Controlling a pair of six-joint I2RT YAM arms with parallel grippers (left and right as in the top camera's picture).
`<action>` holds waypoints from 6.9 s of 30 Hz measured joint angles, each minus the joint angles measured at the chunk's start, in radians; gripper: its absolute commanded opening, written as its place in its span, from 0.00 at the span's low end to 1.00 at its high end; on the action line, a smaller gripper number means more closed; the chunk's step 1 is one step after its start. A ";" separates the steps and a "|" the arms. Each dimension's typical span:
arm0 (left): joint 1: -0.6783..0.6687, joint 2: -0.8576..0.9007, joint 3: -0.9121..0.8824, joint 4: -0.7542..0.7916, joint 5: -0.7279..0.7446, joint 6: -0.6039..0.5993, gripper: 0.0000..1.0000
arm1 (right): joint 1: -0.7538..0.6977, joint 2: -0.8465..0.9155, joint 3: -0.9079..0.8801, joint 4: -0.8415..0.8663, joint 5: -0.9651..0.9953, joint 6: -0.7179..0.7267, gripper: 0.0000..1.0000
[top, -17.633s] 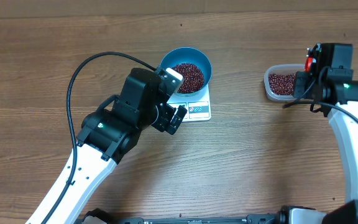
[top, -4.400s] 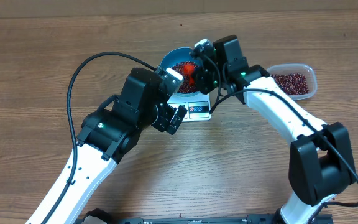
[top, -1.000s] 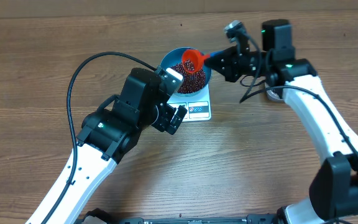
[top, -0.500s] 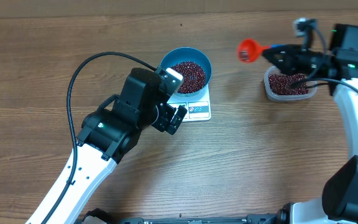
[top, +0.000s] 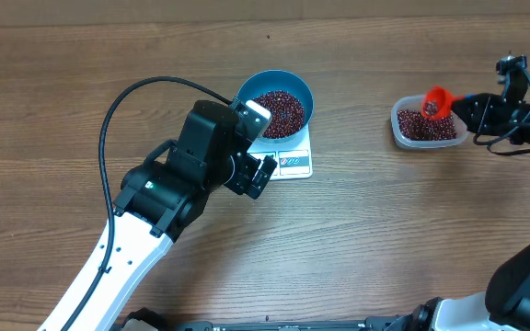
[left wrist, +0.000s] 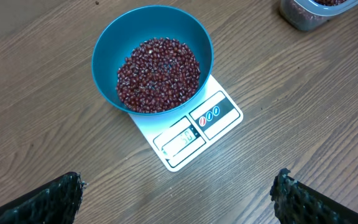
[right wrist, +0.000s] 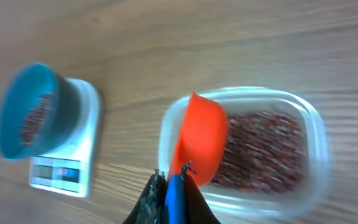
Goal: Scoop item into bowl and weigh 150g on scale
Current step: 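Carry the red scoop right to the clear bean tub, then lay the red scoop in the tub and release it with the right gripper, then move the left gripper over the scale to check the display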
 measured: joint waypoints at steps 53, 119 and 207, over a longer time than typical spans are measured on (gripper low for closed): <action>0.000 0.009 0.000 0.000 0.000 0.000 1.00 | 0.287 -0.002 -0.167 -0.036 0.612 0.548 1.00; 0.000 0.163 0.000 0.087 0.083 -0.143 1.00 | 0.287 -0.247 -0.112 -0.172 0.579 0.305 1.00; 0.000 0.441 0.000 -0.021 0.059 -0.463 1.00 | 0.287 -0.247 -0.112 -0.173 0.580 0.305 1.00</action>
